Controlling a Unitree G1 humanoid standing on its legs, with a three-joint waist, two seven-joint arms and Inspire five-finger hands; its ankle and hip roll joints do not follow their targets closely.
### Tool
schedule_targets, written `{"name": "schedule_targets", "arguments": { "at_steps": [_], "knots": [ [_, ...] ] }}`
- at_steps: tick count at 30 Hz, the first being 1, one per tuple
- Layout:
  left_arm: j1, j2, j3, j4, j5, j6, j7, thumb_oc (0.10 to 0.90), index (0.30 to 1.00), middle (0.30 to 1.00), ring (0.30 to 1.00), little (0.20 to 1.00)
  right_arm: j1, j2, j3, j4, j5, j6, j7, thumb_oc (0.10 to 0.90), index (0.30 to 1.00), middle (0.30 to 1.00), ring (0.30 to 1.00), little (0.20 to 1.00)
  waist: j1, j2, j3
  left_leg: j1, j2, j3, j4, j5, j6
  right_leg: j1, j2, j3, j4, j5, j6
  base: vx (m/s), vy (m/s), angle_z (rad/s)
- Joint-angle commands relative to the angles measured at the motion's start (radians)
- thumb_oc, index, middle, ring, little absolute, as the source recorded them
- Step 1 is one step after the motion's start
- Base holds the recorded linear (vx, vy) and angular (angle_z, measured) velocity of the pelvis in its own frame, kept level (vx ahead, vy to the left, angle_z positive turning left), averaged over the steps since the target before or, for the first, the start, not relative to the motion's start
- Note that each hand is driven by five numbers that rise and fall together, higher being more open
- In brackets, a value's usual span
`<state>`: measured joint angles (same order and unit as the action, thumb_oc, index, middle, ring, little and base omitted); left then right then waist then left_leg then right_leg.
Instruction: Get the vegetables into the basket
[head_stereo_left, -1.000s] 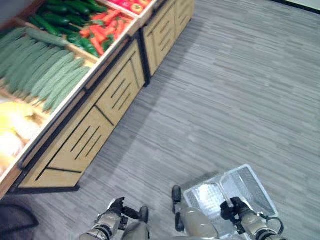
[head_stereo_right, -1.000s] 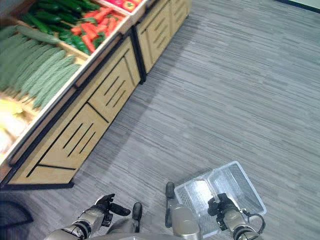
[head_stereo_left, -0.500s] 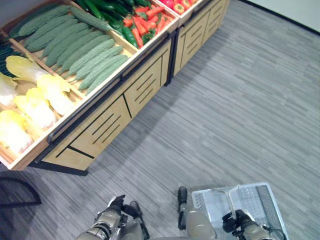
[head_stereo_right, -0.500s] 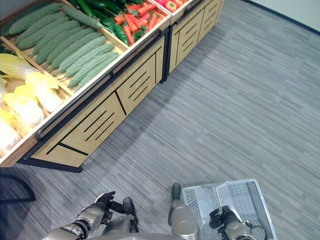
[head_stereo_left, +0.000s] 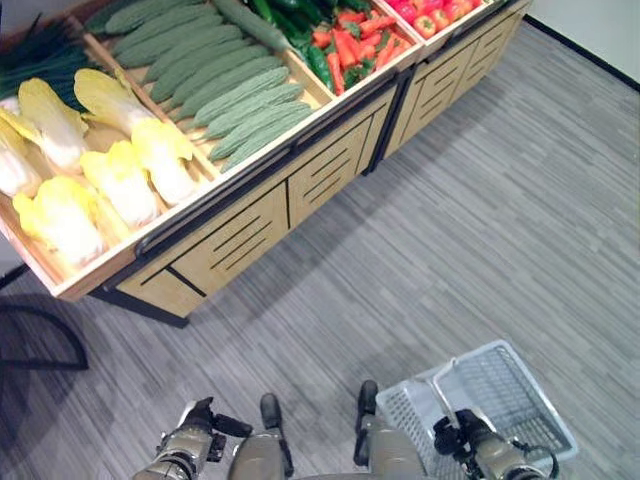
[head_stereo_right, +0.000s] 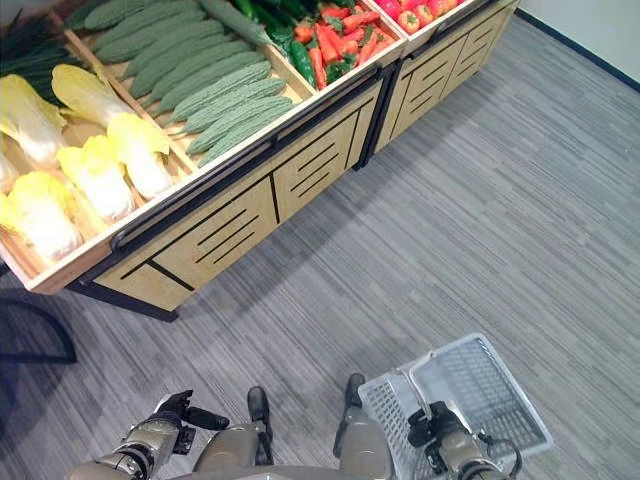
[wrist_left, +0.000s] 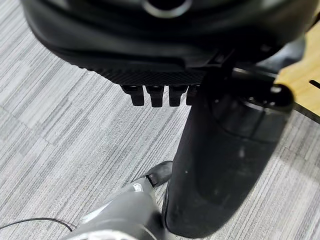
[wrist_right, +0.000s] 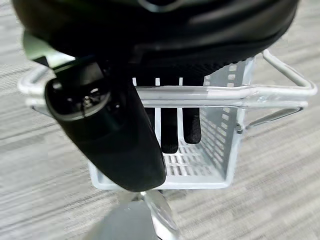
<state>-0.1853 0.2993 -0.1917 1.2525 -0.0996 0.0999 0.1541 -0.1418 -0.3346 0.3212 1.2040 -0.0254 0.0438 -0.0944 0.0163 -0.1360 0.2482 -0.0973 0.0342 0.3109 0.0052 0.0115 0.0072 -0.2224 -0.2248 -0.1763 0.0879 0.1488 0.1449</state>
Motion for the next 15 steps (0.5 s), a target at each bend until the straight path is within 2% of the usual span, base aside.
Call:
{"name": "schedule_targets", "arguments": {
  "at_steps": [1,2,4,8,9,10,13,15],
  "knots": [
    [0.008,0.001,-0.004,0.019,-0.007,0.009,0.005,0.900,1.000,1.000,1.000,1.000,0.014,-0.035,0.030,-0.042,-0.017,0.010,0.008,0.400,0.300,0.300,0.300,0.300,0.019,0.008,0.077,-0.008,-0.013,-0.072,0.102,-0.092,0.006,-0.002,-0.057,0.100,0.204,0.034,0.084,0.11,0.121,0.27],
    [0.006,0.003,-0.003,0.014,-0.016,0.008,0.001,0.900,1.000,1.000,1.000,1.000,0.018,-0.039,0.033,-0.050,-0.014,0.009,0.010,0.400,0.300,0.300,0.300,0.300,0.008,0.013,0.085,0.011,-0.021,-0.092,0.079,-0.087,0.005,-0.034,-0.038,0.115,0.191,0.036,0.070,0.15,0.067,0.35],
    [0.001,0.002,0.002,0.014,-0.040,0.005,-0.005,0.900,1.000,1.000,1.000,1.000,0.018,-0.039,0.034,-0.057,-0.005,0.008,0.012,0.400,0.300,0.300,0.300,0.300,-0.005,0.015,0.092,0.034,-0.027,-0.122,0.050,-0.076,-0.004,-0.069,-0.018,0.138,0.137,0.035,0.063,0.16,-0.007,0.48],
    [-0.014,-0.002,-0.002,0.022,-0.049,0.001,-0.004,0.900,1.000,1.000,1.000,1.000,0.024,-0.027,0.044,-0.064,0.004,0.003,0.009,0.400,0.300,0.300,0.300,0.300,-0.032,0.014,0.106,0.065,-0.031,-0.194,0.029,-0.074,-0.020,-0.116,0.029,0.211,0.016,0.036,0.070,0.18,-0.084,0.64],
    [-0.018,-0.005,-0.004,0.030,-0.049,-0.001,-0.005,0.900,1.000,1.000,1.000,1.000,0.029,-0.023,0.047,-0.062,0.006,0.003,0.012,0.400,0.300,0.300,0.300,0.300,-0.044,0.014,0.102,0.076,-0.037,-0.226,0.018,-0.073,-0.024,-0.125,0.053,0.251,-0.009,0.034,0.073,0.25,-0.151,0.92],
    [-0.016,-0.009,-0.007,0.035,-0.047,-0.002,-0.010,0.900,1.000,1.000,1.000,1.000,0.040,-0.020,0.047,-0.065,0.010,0.001,0.014,0.400,0.300,0.300,0.300,0.300,-0.053,0.014,0.098,0.084,-0.047,-0.263,0.019,-0.078,-0.024,-0.124,0.080,0.285,0.009,0.027,0.068,0.21,-0.184,0.90],
    [-0.012,-0.012,-0.011,0.037,-0.044,0.003,-0.010,0.900,1.000,1.000,1.000,1.000,0.055,-0.020,0.050,-0.060,0.006,0.004,0.015,0.400,0.300,0.300,0.300,0.300,-0.055,0.020,0.076,0.085,-0.038,-0.305,0.017,-0.072,-0.032,-0.087,0.104,0.306,0.044,-0.021,0.047,0.11,-0.172,1.37],
    [-0.012,-0.017,-0.009,0.041,-0.053,0.005,-0.008,0.900,1.000,1.000,1.000,1.000,0.057,-0.021,0.047,-0.046,0.006,0.004,0.014,0.400,0.300,0.300,0.300,0.300,-0.054,0.035,0.062,0.091,-0.021,-0.335,0.005,-0.060,-0.045,-0.082,0.124,0.298,0.066,-0.055,0.031,0.12,-0.277,0.44]
  ]
}}
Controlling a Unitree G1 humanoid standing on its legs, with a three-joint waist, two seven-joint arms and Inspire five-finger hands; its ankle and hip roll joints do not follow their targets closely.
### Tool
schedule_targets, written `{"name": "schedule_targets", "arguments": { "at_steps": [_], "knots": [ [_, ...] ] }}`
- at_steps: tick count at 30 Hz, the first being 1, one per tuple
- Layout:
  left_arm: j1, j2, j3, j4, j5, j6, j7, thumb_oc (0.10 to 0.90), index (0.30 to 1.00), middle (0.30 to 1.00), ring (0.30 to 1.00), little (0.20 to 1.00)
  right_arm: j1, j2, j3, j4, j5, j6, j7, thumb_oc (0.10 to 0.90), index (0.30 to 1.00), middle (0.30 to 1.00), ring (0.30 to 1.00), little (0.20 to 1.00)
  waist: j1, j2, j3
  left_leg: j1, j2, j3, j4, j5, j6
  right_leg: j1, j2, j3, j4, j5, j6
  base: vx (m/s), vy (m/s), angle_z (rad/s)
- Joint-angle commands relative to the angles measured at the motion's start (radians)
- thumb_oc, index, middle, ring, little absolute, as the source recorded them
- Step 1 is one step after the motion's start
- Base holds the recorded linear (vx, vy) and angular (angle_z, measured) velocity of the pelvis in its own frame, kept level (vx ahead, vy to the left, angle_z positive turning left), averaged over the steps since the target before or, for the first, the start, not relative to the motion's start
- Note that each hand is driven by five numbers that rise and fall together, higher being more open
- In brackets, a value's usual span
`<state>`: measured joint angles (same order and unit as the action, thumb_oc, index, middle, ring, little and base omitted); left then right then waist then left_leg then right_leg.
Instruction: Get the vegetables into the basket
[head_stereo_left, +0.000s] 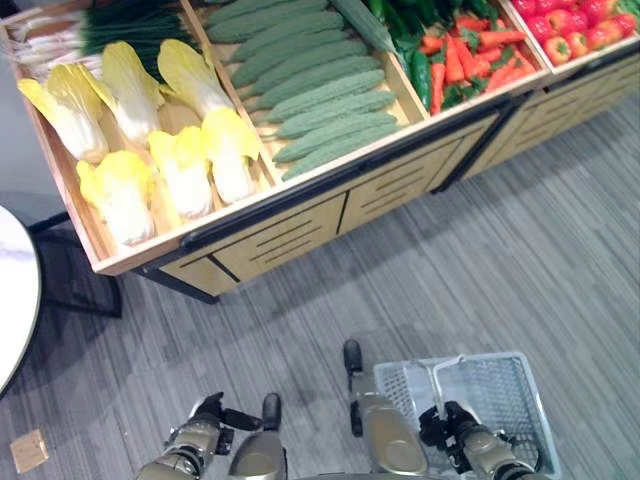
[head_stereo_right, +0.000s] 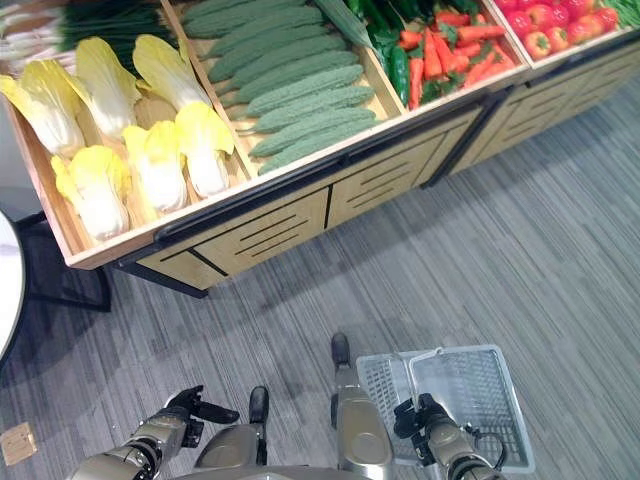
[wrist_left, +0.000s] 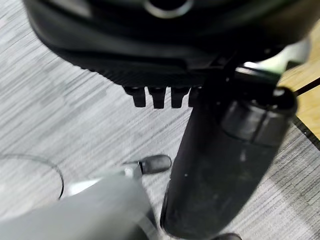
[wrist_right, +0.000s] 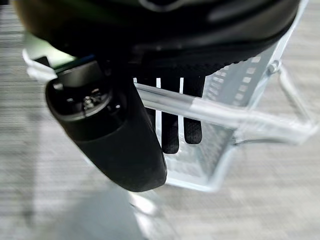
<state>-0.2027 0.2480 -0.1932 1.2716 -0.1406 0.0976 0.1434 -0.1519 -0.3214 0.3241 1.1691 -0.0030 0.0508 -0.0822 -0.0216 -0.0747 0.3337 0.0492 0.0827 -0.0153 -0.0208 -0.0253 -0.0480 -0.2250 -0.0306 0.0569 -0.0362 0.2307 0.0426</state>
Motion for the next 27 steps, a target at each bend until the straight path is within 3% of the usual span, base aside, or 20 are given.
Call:
{"name": "schedule_targets", "arguments": {
  "at_steps": [1,2,3,5,6,8,9,13,27],
  "knots": [
    [0.004,0.026,-0.016,0.024,-0.022,0.012,0.006,0.900,1.000,1.000,1.000,1.000,0.069,-0.039,0.044,-0.005,-0.014,-0.001,-0.002,0.400,0.300,0.300,0.300,0.300,-0.015,-0.012,-0.037,-0.060,-0.039,-0.047,0.030,-0.008,-0.012,-0.071,-0.060,0.031,0.222,-0.180,0.115,0.17,-0.555,0.71],
    [0.000,0.019,-0.022,0.022,-0.032,0.013,0.002,0.900,1.000,1.000,1.000,1.000,0.077,-0.044,0.038,-0.003,-0.006,-0.003,-0.004,0.400,0.300,0.300,0.300,0.300,-0.020,0.002,-0.043,-0.065,-0.002,-0.085,0.035,0.004,-0.038,-0.069,-0.051,-0.014,0.270,-0.229,0.092,0.15,-0.578,1.09],
    [0.001,0.016,-0.023,0.019,-0.033,0.013,0.003,0.900,1.000,1.000,1.000,1.000,0.084,-0.047,0.037,-0.007,-0.007,-0.004,-0.002,0.400,0.300,0.300,0.300,0.300,-0.024,0.004,-0.046,-0.070,0.008,-0.092,0.038,0.011,-0.045,-0.064,-0.048,-0.030,0.273,-0.237,0.085,0.13,-0.466,1.49],
    [-0.004,0.002,-0.027,0.012,-0.038,0.012,-0.002,0.900,1.000,1.000,1.000,1.000,0.096,-0.058,0.029,-0.005,-0.009,-0.005,0.000,0.400,0.300,0.300,0.300,0.300,-0.036,0.002,-0.051,-0.101,0.021,-0.049,0.083,0.025,-0.060,-0.016,-0.066,-0.088,0.241,-0.242,0.072,0.05,-0.225,2.09],
    [-0.005,-0.009,-0.034,0.007,-0.036,0.013,-0.005,0.900,1.000,1.000,1.000,1.000,0.103,-0.066,0.024,-0.006,-0.019,-0.007,-0.002,0.400,0.300,0.300,0.300,0.300,-0.053,0.002,-0.052,-0.132,0.039,0.070,0.101,0.051,-0.060,0.020,-0.087,-0.125,0.213,-0.236,0.072,-0.03,-0.073,1.43],
    [-0.004,-0.015,-0.042,-0.010,-0.032,0.014,-0.007,0.900,1.000,1.000,1.000,1.000,0.109,-0.072,0.014,-0.010,-0.023,-0.004,-0.004,0.400,0.300,0.300,0.300,0.300,-0.074,0.013,-0.053,-0.146,0.074,0.213,0.085,0.084,-0.062,0.035,-0.100,-0.154,0.197,-0.229,0.078,-0.05,-0.005,0.46],
    [-0.005,-0.018,-0.044,-0.015,-0.027,0.014,-0.009,0.900,1.000,1.000,1.000,1.000,0.108,-0.072,0.013,-0.007,-0.026,0.000,-0.005,0.400,0.300,0.300,0.300,0.300,-0.079,0.018,-0.055,-0.149,0.082,0.251,0.085,0.092,-0.065,0.037,-0.102,-0.162,0.191,-0.226,0.079,-0.01,0.038,0.75],
    [0.013,-0.015,-0.039,-0.014,-0.013,0.013,-0.008,0.900,1.000,1.000,1.000,1.000,0.095,-0.057,0.023,-0.007,-0.037,0.003,-0.003,0.400,0.300,0.300,0.300,0.300,-0.071,0.020,-0.072,-0.128,0.065,0.240,0.062,0.066,-0.052,0.038,-0.099,-0.140,0.192,-0.221,0.089,0.05,0.062,-0.06],
    [0.029,0.023,-0.036,-0.022,-0.006,0.008,0.004,0.900,1.000,1.000,1.000,1.000,0.065,-0.020,0.056,0.012,-0.063,0.011,0.001,0.400,0.300,0.300,0.300,0.300,-0.030,-0.021,-0.088,-0.073,0.002,0.249,0.002,0.030,-0.011,0.031,-0.125,-0.064,0.150,-0.168,0.131,0.01,0.078,-0.23]
  ]
}}
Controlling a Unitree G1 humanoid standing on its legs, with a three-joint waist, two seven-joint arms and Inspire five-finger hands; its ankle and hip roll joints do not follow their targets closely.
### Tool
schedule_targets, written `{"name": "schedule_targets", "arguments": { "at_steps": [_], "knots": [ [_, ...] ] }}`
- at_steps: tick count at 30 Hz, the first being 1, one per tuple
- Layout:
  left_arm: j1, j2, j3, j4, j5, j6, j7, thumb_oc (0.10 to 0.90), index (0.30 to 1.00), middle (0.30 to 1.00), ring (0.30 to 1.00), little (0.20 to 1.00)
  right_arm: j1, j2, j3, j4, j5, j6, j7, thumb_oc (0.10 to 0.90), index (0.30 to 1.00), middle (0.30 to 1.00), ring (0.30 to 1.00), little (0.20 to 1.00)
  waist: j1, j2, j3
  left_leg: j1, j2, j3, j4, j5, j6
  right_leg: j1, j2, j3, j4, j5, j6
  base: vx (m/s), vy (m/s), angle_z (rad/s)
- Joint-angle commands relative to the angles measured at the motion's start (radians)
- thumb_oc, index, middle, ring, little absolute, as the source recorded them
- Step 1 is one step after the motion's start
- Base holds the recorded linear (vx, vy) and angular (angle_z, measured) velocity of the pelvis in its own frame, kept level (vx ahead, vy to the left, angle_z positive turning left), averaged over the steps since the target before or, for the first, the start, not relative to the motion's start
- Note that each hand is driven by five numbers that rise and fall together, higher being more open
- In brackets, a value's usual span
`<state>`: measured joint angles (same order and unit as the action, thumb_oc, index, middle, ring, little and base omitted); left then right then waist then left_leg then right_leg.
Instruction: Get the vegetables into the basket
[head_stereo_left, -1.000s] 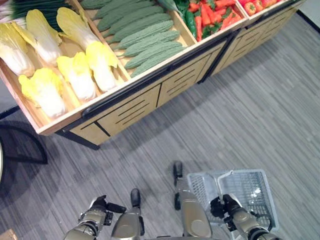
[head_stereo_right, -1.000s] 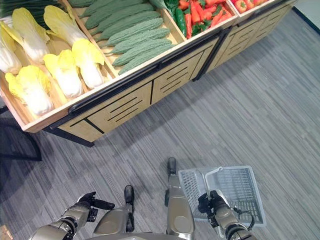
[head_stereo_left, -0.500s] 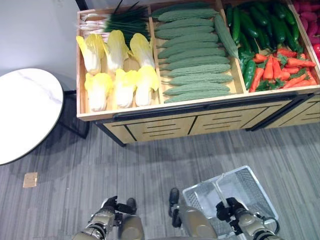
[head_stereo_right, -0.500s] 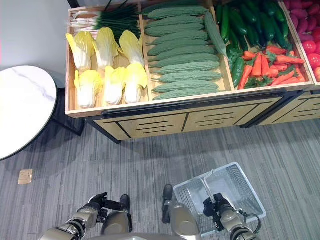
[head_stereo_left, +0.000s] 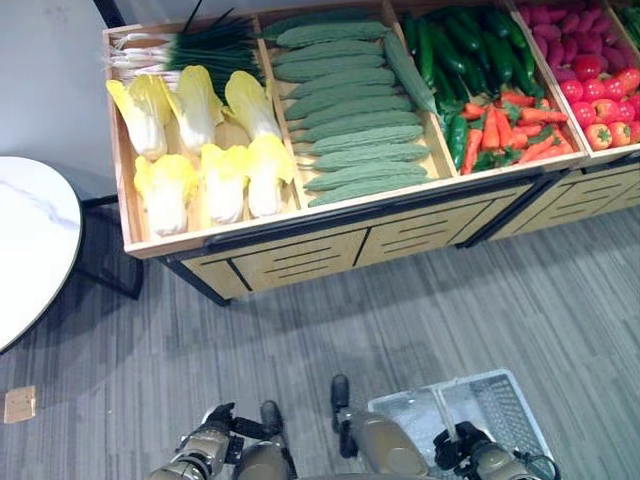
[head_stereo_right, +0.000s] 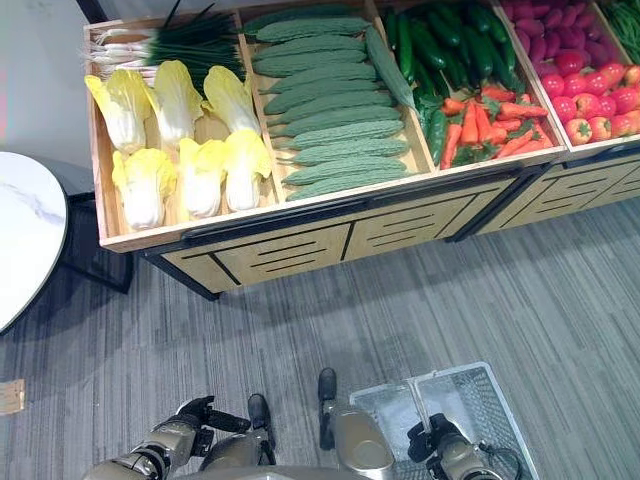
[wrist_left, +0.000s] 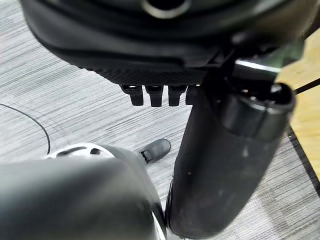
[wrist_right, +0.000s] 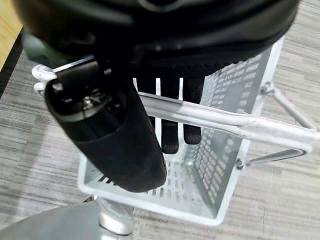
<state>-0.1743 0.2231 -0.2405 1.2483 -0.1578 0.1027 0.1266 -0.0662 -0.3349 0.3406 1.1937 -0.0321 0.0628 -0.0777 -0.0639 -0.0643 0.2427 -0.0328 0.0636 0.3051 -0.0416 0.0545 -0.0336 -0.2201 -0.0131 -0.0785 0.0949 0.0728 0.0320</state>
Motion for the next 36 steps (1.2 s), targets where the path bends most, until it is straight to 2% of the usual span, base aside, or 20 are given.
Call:
{"name": "schedule_targets", "arguments": {
  "at_steps": [1,4,5,6,9,10,11,15,19,22,27,30,31,32,35,36],
  "knots": [
    [0.005,0.048,0.012,-0.014,0.005,-0.003,0.024,0.900,1.000,1.000,1.000,1.000,-0.020,-0.007,0.040,-0.010,-0.040,-0.003,-0.003,0.400,0.300,0.300,0.300,0.300,0.017,-0.033,-0.007,0.018,0.018,-0.076,0.024,-0.057,-0.023,0.033,-0.146,0.072,0.016,-0.010,0.144,0.03,0.031,-0.12],
    [0.013,0.047,0.008,-0.070,-0.023,-0.020,0.019,0.900,1.000,1.000,1.000,1.000,-0.013,-0.010,0.034,-0.008,-0.044,-0.006,-0.001,0.400,0.300,0.300,0.300,0.300,0.021,-0.029,-0.020,0.028,0.015,-0.085,0.027,-0.063,-0.023,0.047,-0.149,0.069,0.013,-0.014,0.145,0.03,0.027,-0.01],
    [0.023,0.052,0.003,-0.151,-0.050,-0.036,0.012,0.900,1.000,1.000,1.000,1.000,-0.007,-0.016,0.027,-0.012,-0.047,-0.009,-0.001,0.400,0.300,0.300,0.300,0.300,0.022,-0.023,-0.027,0.037,0.013,-0.093,0.027,-0.067,-0.024,0.060,-0.152,0.064,0.009,-0.017,0.146,0.03,0.043,0.05],
    [0.055,0.071,0.003,-0.302,-0.087,-0.061,-0.011,0.900,1.000,1.000,1.000,1.000,0.004,-0.030,0.013,-0.028,-0.053,-0.011,0.003,0.400,0.300,0.300,0.300,0.300,0.024,-0.016,-0.031,0.043,0.011,-0.103,0.028,-0.068,-0.024,0.070,-0.155,0.056,0.003,-0.015,0.147,0.02,0.037,0.09],
    [0.136,0.115,0.029,-0.531,-0.154,-0.086,-0.034,0.900,1.000,1.000,1.000,1.000,0.032,-0.052,-0.025,-0.060,-0.060,-0.014,0.016,0.400,0.300,0.300,0.300,0.300,0.028,-0.004,-0.038,0.051,0.009,-0.114,0.026,-0.066,-0.029,0.088,-0.157,0.044,-0.007,-0.015,0.150,0.00,0.009,0.10],
    [0.141,0.116,0.030,-0.536,-0.154,-0.083,-0.034,0.900,1.000,1.000,1.000,1.000,0.034,-0.052,-0.024,-0.060,-0.060,-0.013,0.016,0.400,0.300,0.300,0.300,0.300,0.027,-0.004,-0.038,0.052,0.010,-0.115,0.026,-0.066,-0.029,0.090,-0.157,0.043,-0.008,-0.015,0.150,0.00,-0.007,0.11],
    [0.183,0.145,0.054,-0.649,-0.181,-0.098,-0.043,0.900,1.000,1.000,1.000,1.000,0.046,-0.062,-0.048,-0.069,-0.068,-0.013,0.026,0.400,0.300,0.300,0.300,0.300,0.029,0.003,-0.045,0.058,0.011,-0.123,0.020,-0.063,-0.032,0.101,-0.160,0.036,-0.016,-0.016,0.151,0.00,0.000,0.11],
    [0.274,0.172,0.160,-0.978,-0.301,-0.118,-0.056,0.900,1.000,1.000,1.000,1.000,0.074,-0.070,-0.092,-0.067,-0.086,-0.006,0.052,0.400,0.300,0.300,0.300,0.300,0.036,0.017,-0.072,0.078,0.013,-0.139,0.006,-0.056,-0.040,0.136,-0.160,0.018,-0.036,-0.019,0.150,0.02,-0.030,0.17],
    [0.277,0.195,0.232,-1.156,-0.284,-0.147,-0.037,0.900,1.000,1.000,1.000,1.000,0.083,-0.068,-0.105,-0.050,-0.089,-0.007,0.055,0.400,0.300,0.300,0.300,0.300,0.040,0.024,-0.088,0.089,0.017,-0.145,0.002,-0.054,-0.046,0.153,-0.160,0.011,-0.051,-0.020,0.147,0.01,-0.032,0.06],
    [0.203,0.236,0.274,-1.241,-0.185,-0.167,0.020,0.900,1.000,1.000,1.000,1.000,0.080,-0.066,-0.091,-0.031,-0.104,-0.004,0.055,0.400,0.300,0.300,0.300,0.300,0.035,0.032,-0.101,0.098,0.022,-0.143,-0.008,-0.050,-0.053,0.164,-0.154,0.013,-0.066,-0.020,0.143,0.01,-0.039,0.00],
    [-0.003,0.339,0.278,-1.188,-0.020,-0.162,0.131,0.900,1.000,1.000,1.000,1.000,0.057,-0.077,-0.054,-0.020,-0.120,-0.006,0.039,0.400,0.300,0.300,0.300,0.300,0.010,0.054,-0.118,0.112,0.030,-0.120,-0.030,-0.037,-0.065,0.167,-0.144,0.030,-0.091,-0.011,0.141,0.02,-0.043,-0.05],
    [-0.156,0.378,0.221,-1.033,-0.014,-0.143,0.172,0.900,1.000,1.000,1.000,1.000,0.046,-0.082,-0.023,-0.026,-0.137,-0.004,0.031,0.400,0.300,0.300,0.300,0.300,-0.028,0.076,-0.124,0.109,0.038,-0.089,-0.039,-0.027,-0.076,0.154,-0.136,0.052,-0.108,0.001,0.140,-0.01,-0.026,-0.10],
    [-0.250,0.410,0.166,-0.938,0.045,-0.116,0.206,0.900,1.000,1.000,1.000,1.000,0.038,-0.087,-0.007,-0.028,-0.137,-0.006,0.025,0.400,0.300,0.300,0.300,0.300,-0.042,0.086,-0.120,0.109,0.041,-0.081,-0.038,-0.029,-0.078,0.152,-0.132,0.057,-0.110,0.000,0.141,-0.03,-0.007,-0.34],
    [-0.272,0.423,0.156,-0.927,0.042,-0.130,0.211,0.900,1.000,1.000,1.000,1.000,0.035,-0.083,-0.009,-0.026,-0.138,-0.006,0.024,0.400,0.300,0.300,0.300,0.300,-0.044,0.087,-0.119,0.101,0.041,-0.076,-0.041,-0.020,-0.081,0.139,-0.130,0.063,-0.112,0.008,0.140,-0.05,-0.011,-0.40],
    [-0.413,0.453,0.077,-0.724,0.046,-0.088,0.257,0.900,1.000,1.000,1.000,1.000,0.019,-0.091,0.026,-0.019,-0.153,-0.002,0.006,0.400,0.300,0.300,0.300,0.300,-0.077,0.105,-0.115,0.073,0.051,-0.052,-0.046,-0.004,-0.090,0.098,-0.120,0.083,-0.124,0.025,0.141,-0.06,-0.022,-0.37],
    [-0.421,0.453,0.072,-0.717,0.045,-0.091,0.258,0.900,1.000,1.000,1.000,1.000,0.017,-0.090,0.024,-0.018,-0.152,-0.002,0.006,0.400,0.300,0.300,0.300,0.300,-0.073,0.104,-0.115,0.070,0.051,-0.050,-0.046,-0.004,-0.090,0.095,-0.119,0.084,-0.124,0.026,0.141,-0.08,-0.034,-0.52]
  ]
}}
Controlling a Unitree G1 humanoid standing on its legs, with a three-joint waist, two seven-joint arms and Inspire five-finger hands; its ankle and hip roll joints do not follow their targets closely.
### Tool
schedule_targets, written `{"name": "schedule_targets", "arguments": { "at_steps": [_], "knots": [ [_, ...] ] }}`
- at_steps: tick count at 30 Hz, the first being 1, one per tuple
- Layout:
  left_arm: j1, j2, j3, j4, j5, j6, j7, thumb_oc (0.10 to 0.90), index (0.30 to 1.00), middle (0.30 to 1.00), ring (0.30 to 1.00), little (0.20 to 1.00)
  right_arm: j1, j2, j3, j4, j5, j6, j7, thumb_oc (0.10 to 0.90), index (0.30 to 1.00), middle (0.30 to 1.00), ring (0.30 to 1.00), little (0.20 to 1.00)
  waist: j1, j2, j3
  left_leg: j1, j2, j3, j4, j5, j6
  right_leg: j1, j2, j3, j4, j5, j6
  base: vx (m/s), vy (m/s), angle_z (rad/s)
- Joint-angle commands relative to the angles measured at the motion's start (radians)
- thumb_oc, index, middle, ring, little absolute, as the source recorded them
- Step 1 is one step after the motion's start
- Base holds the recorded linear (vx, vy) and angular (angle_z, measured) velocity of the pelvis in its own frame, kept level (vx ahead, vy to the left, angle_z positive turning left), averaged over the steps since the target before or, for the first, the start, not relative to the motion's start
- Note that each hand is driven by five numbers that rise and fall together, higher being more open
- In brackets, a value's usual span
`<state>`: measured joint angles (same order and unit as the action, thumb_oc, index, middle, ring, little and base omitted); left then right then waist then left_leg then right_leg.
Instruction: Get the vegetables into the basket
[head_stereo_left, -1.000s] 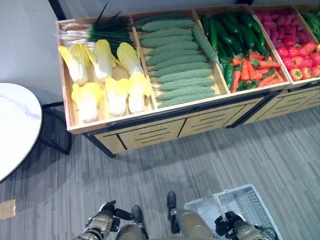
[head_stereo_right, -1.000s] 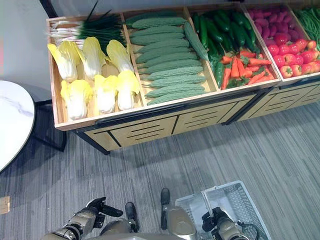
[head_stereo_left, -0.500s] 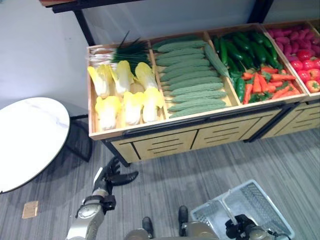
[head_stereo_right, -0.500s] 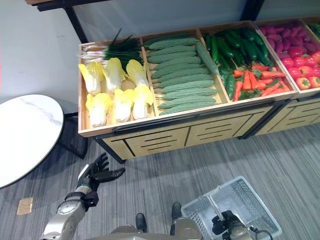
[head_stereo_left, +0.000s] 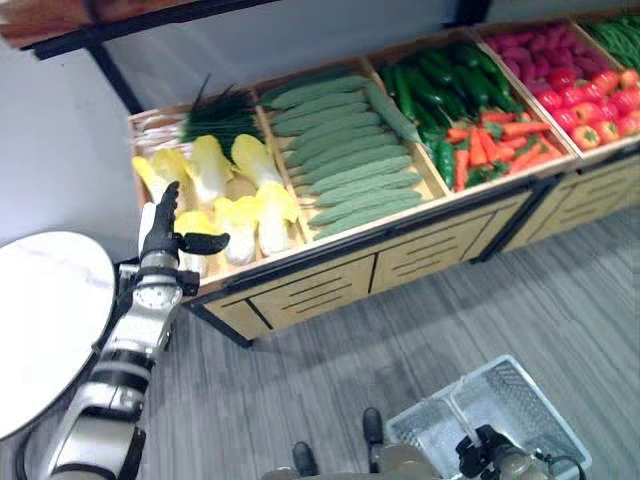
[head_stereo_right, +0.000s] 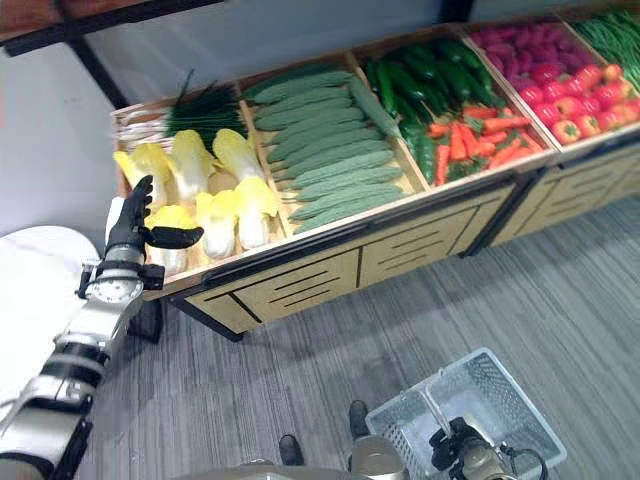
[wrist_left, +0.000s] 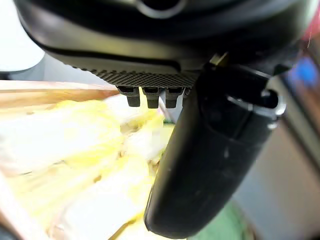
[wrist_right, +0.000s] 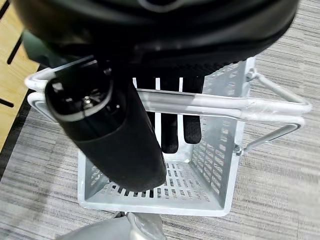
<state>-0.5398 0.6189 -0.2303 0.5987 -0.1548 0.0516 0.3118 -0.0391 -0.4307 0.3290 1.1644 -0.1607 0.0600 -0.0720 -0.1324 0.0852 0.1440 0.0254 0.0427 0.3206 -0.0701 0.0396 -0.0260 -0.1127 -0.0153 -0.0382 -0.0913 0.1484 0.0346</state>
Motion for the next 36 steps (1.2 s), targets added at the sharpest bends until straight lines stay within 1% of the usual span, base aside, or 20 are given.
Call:
{"name": "schedule_targets", "arguments": {
  "at_steps": [1,2,3,5,6,8,9,15,16,23,26,27,28,29,32,36],
  "knots": [
    [-0.120,0.068,0.031,0.020,0.052,-0.023,0.101,0.900,1.000,1.000,1.000,1.000,-0.015,0.008,0.046,0.010,-0.018,-0.002,-0.012,0.400,0.300,0.300,0.300,0.300,-0.021,-0.041,-0.010,-0.010,0.080,-0.055,-0.017,0.022,-0.104,-0.037,-0.110,0.053,0.054,-0.038,0.139,-0.08,-0.045,-0.48],
    [-0.161,0.077,0.004,0.076,0.051,-0.018,0.107,0.900,1.000,1.000,1.000,1.000,-0.020,0.007,0.051,0.009,-0.015,-0.003,-0.018,0.400,0.300,0.300,0.300,0.300,-0.023,-0.040,-0.011,-0.029,0.085,-0.050,-0.017,0.028,-0.108,-0.058,-0.106,0.057,0.052,-0.031,0.139,-0.15,-0.088,-0.45],
    [-0.216,0.099,-0.026,0.161,0.040,-0.009,0.104,0.900,1.000,1.000,1.000,1.000,-0.024,0.004,0.066,0.002,-0.004,-0.010,-0.030,0.400,0.300,0.300,0.300,0.300,-0.037,-0.041,-0.003,-0.063,0.099,-0.040,-0.017,0.043,-0.117,-0.093,-0.096,0.064,0.045,-0.018,0.139,-0.12,-0.082,-0.16],
    [-0.259,0.121,-0.054,0.241,0.042,0.003,0.098,0.900,1.000,1.000,1.000,1.000,-0.031,0.005,0.076,-0.006,0.006,-0.013,-0.038,0.400,0.300,0.300,0.300,0.300,-0.042,-0.044,-0.001,-0.097,0.110,-0.032,-0.017,0.053,-0.123,-0.128,-0.087,0.072,0.043,-0.007,0.140,-0.08,-0.066,-0.19],
    [-0.289,0.122,-0.067,0.306,0.036,0.011,0.093,0.900,1.000,1.000,1.000,1.000,-0.038,0.006,0.084,-0.009,0.014,-0.016,-0.042,0.400,0.300,0.300,0.300,0.300,-0.048,-0.046,0.003,-0.112,0.115,-0.027,-0.017,0.060,-0.126,-0.146,-0.080,0.078,0.043,-0.003,0.140,-0.04,-0.059,-0.32],
    [-0.332,0.136,-0.098,0.360,0.049,0.017,0.092,0.900,1.000,1.000,1.000,1.000,-0.048,0.009,0.089,-0.008,0.029,-0.016,-0.053,0.400,0.300,0.300,0.300,0.300,-0.051,-0.052,0.010,-0.132,0.125,-0.020,-0.017,0.067,-0.131,-0.169,-0.071,0.085,0.040,0.005,0.140,-0.02,-0.060,-0.22],
    [-0.351,0.130,-0.107,0.398,0.053,0.026,0.094,0.900,1.000,1.000,1.000,1.000,-0.050,0.011,0.097,-0.009,0.032,-0.020,-0.057,0.400,0.300,0.300,0.300,0.300,-0.051,-0.054,0.013,-0.138,0.129,-0.017,-0.017,0.070,-0.133,-0.178,-0.068,0.088,0.039,0.008,0.140,0.01,-0.050,-0.05],
    [-0.381,0.115,-0.119,0.475,0.052,0.034,0.100,0.900,1.000,1.000,1.000,1.000,-0.050,0.022,0.111,0.003,0.049,-0.028,-0.072,0.400,0.300,0.300,0.300,0.300,-0.047,-0.063,0.032,-0.136,0.144,-0.006,-0.017,0.074,-0.140,-0.189,-0.056,0.093,0.041,0.005,0.139,0.03,-0.032,-0.03],
    [-0.391,0.115,-0.122,0.493,0.054,0.039,0.101,0.900,1.000,1.000,1.000,1.000,-0.053,0.023,0.117,0.002,0.052,-0.030,-0.074,0.400,0.300,0.300,0.300,0.300,-0.046,-0.066,0.037,-0.144,0.147,-0.006,-0.017,0.082,-0.143,-0.201,-0.052,0.095,0.043,0.009,0.135,0.00,-0.041,0.01],
    [-0.421,0.109,-0.134,0.588,0.061,0.064,0.080,0.900,1.000,1.000,1.000,1.000,-0.061,0.027,0.139,-0.006,0.063,-0.035,-0.076,0.400,0.300,0.300,0.300,0.300,-0.041,-0.066,0.046,-0.165,0.157,-0.013,-0.017,0.089,-0.151,-0.214,-0.048,0.080,0.032,0.013,0.135,0.00,-0.018,0.01],
    [-0.437,0.101,-0.143,0.602,0.064,0.070,0.072,0.900,1.000,1.000,1.000,1.000,-0.068,0.029,0.147,-0.014,0.072,-0.038,-0.077,0.400,0.300,0.300,0.300,0.300,-0.041,-0.066,0.049,-0.176,0.157,-0.016,-0.017,0.091,-0.152,-0.221,-0.048,0.078,0.030,0.016,0.132,0.00,-0.002,0.03],
    [-0.444,0.098,-0.149,0.602,0.060,0.068,0.067,0.690,0.706,0.706,0.706,0.706,-0.075,0.029,0.151,-0.018,0.078,-0.039,-0.078,0.400,0.300,0.300,0.300,0.300,-0.043,-0.068,0.049,-0.184,0.158,-0.017,-0.017,0.093,-0.153,-0.229,-0.047,0.077,0.029,0.020,0.133,0.00,0.000,0.00],
    [-0.446,0.098,-0.151,0.602,0.058,0.066,0.061,0.578,0.550,0.550,0.550,0.550,-0.077,0.029,0.153,-0.022,0.080,-0.039,-0.077,0.400,0.300,0.300,0.300,0.300,-0.043,-0.068,0.049,-0.188,0.158,-0.017,-0.017,0.093,-0.154,-0.232,-0.045,0.077,0.029,0.021,0.133,0.00,0.000,0.00],
    [-0.446,0.098,-0.151,0.602,0.058,0.066,0.061,0.400,0.300,0.300,0.300,0.300,-0.077,0.029,0.153,-0.022,0.080,-0.039,-0.077,0.400,0.300,0.300,0.300,0.300,-0.043,-0.068,0.048,-0.188,0.158,-0.017,-0.017,0.093,-0.154,-0.233,-0.045,0.077,0.029,0.021,0.133,0.00,0.000,0.00],
    [-0.447,0.104,-0.159,0.597,0.059,0.062,0.046,0.400,0.300,0.300,0.300,0.300,-0.073,0.027,0.158,-0.032,0.075,-0.041,-0.071,0.400,0.300,0.300,0.300,0.300,-0.042,-0.072,0.048,-0.195,0.161,-0.014,-0.017,0.094,-0.154,-0.242,-0.042,0.079,0.029,0.024,0.133,0.00,0.000,0.00],
    [-0.447,0.090,-0.164,0.592,0.062,0.061,0.045,0.400,0.300,0.300,0.300,0.300,-0.065,0.028,0.156,-0.024,0.077,-0.041,-0.069,0.400,0.300,0.300,0.300,0.300,-0.042,-0.075,0.048,-0.189,0.164,-0.012,-0.017,0.092,-0.155,-0.241,-0.042,0.077,0.030,0.024,0.131,0.01,0.003,-0.03]
  ]
}}
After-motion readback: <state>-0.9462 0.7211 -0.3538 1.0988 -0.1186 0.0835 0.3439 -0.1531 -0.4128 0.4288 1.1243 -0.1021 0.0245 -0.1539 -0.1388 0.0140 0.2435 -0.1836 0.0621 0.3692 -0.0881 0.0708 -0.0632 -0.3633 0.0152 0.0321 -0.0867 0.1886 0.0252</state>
